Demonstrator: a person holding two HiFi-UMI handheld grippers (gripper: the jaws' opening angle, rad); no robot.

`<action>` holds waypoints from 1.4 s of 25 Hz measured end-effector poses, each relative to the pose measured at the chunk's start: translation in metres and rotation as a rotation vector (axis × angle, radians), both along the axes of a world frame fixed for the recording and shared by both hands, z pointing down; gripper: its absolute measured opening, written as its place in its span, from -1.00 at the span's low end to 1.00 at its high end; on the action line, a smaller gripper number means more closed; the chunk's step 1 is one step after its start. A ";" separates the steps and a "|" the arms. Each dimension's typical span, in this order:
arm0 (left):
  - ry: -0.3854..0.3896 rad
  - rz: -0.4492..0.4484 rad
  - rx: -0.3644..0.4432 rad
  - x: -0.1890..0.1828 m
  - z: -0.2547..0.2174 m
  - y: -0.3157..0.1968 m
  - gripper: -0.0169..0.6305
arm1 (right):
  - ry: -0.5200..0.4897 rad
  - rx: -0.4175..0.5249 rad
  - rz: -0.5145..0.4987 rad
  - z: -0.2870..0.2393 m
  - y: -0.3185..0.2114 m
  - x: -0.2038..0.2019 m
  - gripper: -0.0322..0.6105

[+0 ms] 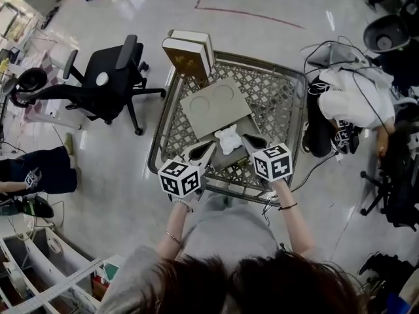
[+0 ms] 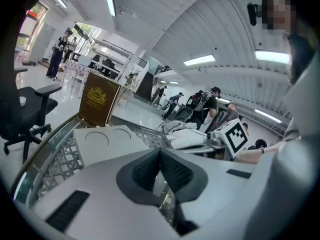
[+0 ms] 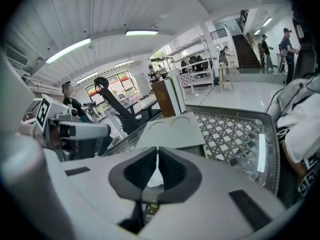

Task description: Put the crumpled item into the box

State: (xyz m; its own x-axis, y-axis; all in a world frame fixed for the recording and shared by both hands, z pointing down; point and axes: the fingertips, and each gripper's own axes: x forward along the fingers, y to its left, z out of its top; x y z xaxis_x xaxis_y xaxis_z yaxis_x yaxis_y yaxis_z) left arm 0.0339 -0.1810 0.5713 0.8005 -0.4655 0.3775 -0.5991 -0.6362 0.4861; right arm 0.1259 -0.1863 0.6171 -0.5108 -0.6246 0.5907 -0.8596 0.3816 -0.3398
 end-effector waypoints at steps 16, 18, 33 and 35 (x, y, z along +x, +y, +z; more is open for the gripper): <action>0.055 0.001 0.197 0.001 -0.078 0.006 -0.89 | -0.052 0.245 0.033 -0.095 0.012 0.008 -0.83; 0.059 -0.001 0.223 0.000 -0.087 0.008 -0.90 | -0.056 0.275 0.038 -0.106 0.013 0.011 -0.83; 0.083 -0.110 0.428 -0.036 -0.160 0.003 -0.90 | -0.062 0.499 0.136 -0.187 0.023 0.041 -0.83; 0.091 -0.118 0.449 -0.040 -0.169 0.002 -0.90 | -0.057 0.522 0.150 -0.195 0.025 0.046 -0.83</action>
